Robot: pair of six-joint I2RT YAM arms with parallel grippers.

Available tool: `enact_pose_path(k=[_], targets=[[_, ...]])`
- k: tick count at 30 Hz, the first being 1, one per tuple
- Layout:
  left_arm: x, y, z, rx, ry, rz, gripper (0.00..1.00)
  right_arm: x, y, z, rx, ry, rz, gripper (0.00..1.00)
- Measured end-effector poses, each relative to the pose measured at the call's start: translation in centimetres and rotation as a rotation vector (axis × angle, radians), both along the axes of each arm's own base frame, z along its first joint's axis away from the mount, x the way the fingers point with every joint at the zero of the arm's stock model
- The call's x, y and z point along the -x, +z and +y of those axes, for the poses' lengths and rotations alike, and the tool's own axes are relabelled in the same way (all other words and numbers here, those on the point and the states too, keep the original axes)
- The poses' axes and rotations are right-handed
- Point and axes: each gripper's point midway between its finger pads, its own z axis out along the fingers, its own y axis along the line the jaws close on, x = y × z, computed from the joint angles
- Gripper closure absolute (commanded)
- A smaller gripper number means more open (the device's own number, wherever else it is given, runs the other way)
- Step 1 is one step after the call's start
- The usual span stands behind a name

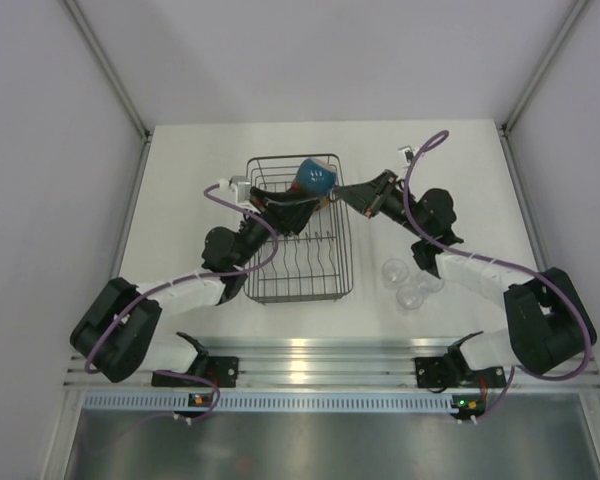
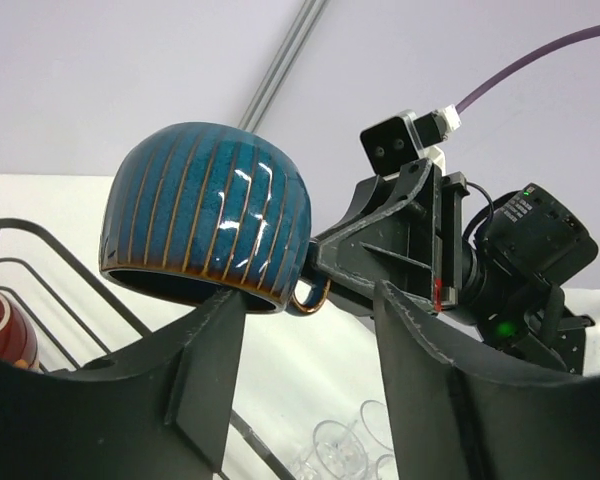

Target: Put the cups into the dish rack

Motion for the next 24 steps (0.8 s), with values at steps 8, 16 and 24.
enact_pose_path(k=[8, 16, 24], targets=[[-0.1, -1.0, 0.5, -0.004, 0.024, 0.025, 0.34, -0.9, -1.3, 0.1, 0.013, -0.022, 0.025, 1.0], [0.5, -3.9, 0.9, -0.039, 0.024, 0.075, 0.34, -1.4, -2.2, 0.0, 0.07, -0.043, 0.001, 1.0], [1.4, -7.5, 1.5, -0.088, 0.024, 0.141, 0.33, -3.0, -3.0, -0.2, 0.205, -0.093, -0.043, 1.0]])
